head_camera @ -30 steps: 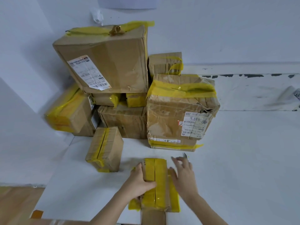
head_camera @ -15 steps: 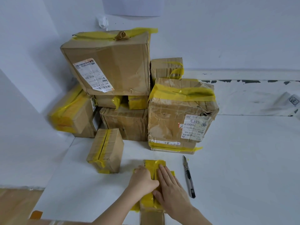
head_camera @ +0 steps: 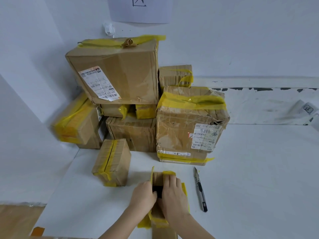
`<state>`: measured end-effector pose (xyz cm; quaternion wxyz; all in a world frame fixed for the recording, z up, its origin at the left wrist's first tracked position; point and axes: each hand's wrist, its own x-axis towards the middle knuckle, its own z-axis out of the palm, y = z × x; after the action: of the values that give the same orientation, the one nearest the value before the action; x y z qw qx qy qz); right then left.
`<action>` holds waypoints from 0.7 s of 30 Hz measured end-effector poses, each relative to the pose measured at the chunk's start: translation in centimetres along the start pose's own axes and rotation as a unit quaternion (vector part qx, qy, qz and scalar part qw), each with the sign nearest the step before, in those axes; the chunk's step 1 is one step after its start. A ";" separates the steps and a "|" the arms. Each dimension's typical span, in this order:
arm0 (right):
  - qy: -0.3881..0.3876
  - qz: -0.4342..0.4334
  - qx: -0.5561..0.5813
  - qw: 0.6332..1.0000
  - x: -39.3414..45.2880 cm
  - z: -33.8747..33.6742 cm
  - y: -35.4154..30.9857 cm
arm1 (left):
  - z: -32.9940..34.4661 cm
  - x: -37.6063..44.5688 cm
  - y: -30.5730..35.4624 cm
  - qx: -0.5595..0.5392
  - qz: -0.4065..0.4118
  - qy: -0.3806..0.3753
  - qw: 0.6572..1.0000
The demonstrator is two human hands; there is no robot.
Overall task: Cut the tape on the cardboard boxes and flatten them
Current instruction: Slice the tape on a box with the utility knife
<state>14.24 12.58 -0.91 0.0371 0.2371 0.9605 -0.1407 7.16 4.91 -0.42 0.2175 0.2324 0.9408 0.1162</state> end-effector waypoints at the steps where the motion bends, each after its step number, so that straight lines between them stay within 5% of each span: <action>1: 0.013 0.010 -0.008 1.000 0.1 -0.1 -0.4 | 0.0 0.0 -0.1 -0.007 -0.002 0.002 1.000; 5: 0.008 0.017 0.000 1.000 0.2 -1.2 -0.6 | 0.4 -0.1 -0.2 -0.020 -0.015 0.017 1.000; 8: -0.043 -0.010 0.165 0.985 0.9 -1.4 1.3 | 0.7 -0.2 -0.1 -0.024 -0.027 0.029 0.999; 12: -0.068 0.065 0.481 0.872 0.7 -1.5 6.3 | 0.7 -0.3 -0.4 -0.049 -0.020 0.045 0.998; 14: -0.087 0.077 0.531 0.839 0.3 -0.9 7.6 | 0.9 -0.5 -1.0 -0.067 -0.008 0.064 0.996; 17: -0.085 0.020 0.433 0.897 0.5 -0.4 7.8 | 0.6 -1.5 -1.7 0.041 0.056 0.128 0.989; 19: -0.058 -0.048 0.231 0.970 1.1 -0.8 7.5 | 0.6 -1.6 -1.7 0.177 0.202 0.187 0.945; 21: 0.006 -0.126 0.015 0.992 1.8 -1.4 7.1 | 0.2 -1.9 -1.4 0.254 0.308 0.168 0.901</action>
<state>15.93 19.79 -1.56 0.0099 0.1159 0.9807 -0.1572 8.27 2.79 -0.35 -0.0569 0.5352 0.8423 -0.0285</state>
